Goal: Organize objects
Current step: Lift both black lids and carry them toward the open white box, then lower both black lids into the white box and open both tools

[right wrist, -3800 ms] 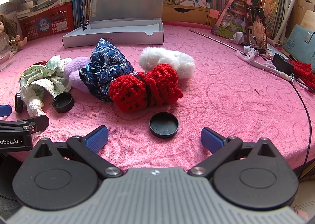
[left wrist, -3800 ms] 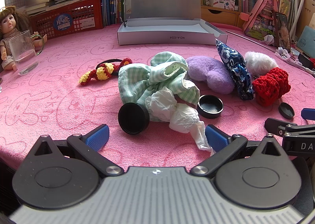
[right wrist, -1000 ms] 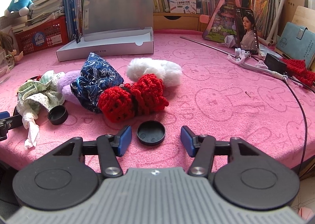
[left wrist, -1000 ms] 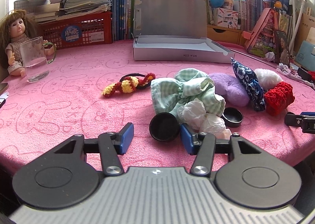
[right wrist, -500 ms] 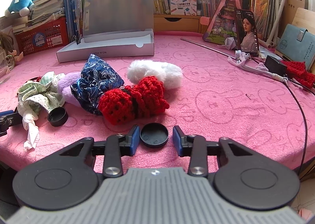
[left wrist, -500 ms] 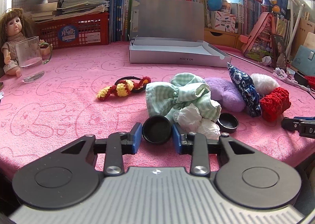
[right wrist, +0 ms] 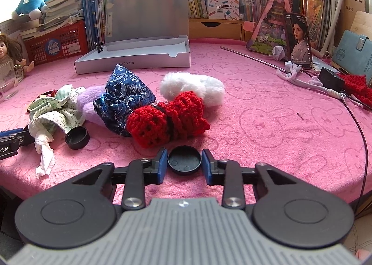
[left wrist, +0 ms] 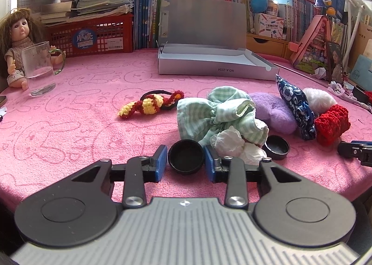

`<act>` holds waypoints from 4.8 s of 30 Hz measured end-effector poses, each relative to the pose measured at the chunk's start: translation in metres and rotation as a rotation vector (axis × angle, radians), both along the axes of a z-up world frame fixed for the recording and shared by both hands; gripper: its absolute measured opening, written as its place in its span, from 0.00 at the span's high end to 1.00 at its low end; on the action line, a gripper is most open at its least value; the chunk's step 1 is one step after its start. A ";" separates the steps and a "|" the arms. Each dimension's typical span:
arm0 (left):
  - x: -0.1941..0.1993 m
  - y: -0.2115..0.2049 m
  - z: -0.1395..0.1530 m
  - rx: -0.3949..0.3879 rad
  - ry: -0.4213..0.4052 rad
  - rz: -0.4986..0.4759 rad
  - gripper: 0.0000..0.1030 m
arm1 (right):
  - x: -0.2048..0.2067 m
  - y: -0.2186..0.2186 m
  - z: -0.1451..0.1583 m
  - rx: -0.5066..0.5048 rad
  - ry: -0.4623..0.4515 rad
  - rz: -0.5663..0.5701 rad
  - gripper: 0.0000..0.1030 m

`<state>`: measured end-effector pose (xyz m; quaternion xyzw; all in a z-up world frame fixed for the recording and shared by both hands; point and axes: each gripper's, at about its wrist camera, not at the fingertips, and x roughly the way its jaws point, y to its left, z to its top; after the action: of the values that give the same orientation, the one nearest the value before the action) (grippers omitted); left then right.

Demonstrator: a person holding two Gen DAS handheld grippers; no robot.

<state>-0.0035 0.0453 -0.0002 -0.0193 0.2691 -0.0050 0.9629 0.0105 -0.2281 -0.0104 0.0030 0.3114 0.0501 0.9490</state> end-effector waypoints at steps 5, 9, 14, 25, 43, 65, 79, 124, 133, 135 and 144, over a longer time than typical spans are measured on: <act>0.002 -0.001 -0.001 0.002 -0.005 -0.001 0.60 | 0.000 0.001 0.000 0.000 0.000 0.002 0.65; 0.000 0.002 0.001 -0.022 -0.006 0.003 0.62 | -0.002 0.002 0.002 0.003 -0.003 0.010 0.65; -0.003 0.001 0.009 -0.025 -0.029 0.004 0.63 | -0.004 0.003 0.011 0.011 -0.025 0.029 0.65; -0.002 0.002 0.036 -0.043 -0.097 0.008 0.62 | -0.001 0.003 0.035 0.041 -0.082 0.046 0.65; 0.048 -0.024 0.060 -0.052 -0.135 -0.068 0.62 | 0.043 0.008 0.052 0.057 -0.097 0.031 0.65; 0.116 -0.033 0.077 -0.061 -0.102 -0.139 0.62 | 0.113 0.013 0.067 0.067 -0.083 0.079 0.65; 0.160 -0.030 0.089 -0.069 -0.086 -0.133 0.62 | 0.154 0.011 0.076 0.076 -0.067 0.064 0.65; 0.380 -0.033 0.054 -0.040 0.160 -0.027 0.62 | 0.356 0.049 0.036 0.183 0.223 0.075 0.65; 0.410 -0.030 0.045 -0.001 0.182 -0.015 0.62 | 0.391 0.057 0.026 0.154 0.239 0.048 0.65; 0.416 -0.028 0.042 0.006 0.186 -0.008 0.62 | 0.396 0.058 0.022 0.157 0.241 0.044 0.65; 0.422 -0.025 0.028 -0.002 0.208 -0.009 0.62 | 0.402 0.061 0.010 0.140 0.250 0.043 0.65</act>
<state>0.4182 0.0205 0.0283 -0.0195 0.3676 -0.0074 0.9298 0.4120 -0.1676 -0.0001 0.0689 0.4230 0.0911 0.8989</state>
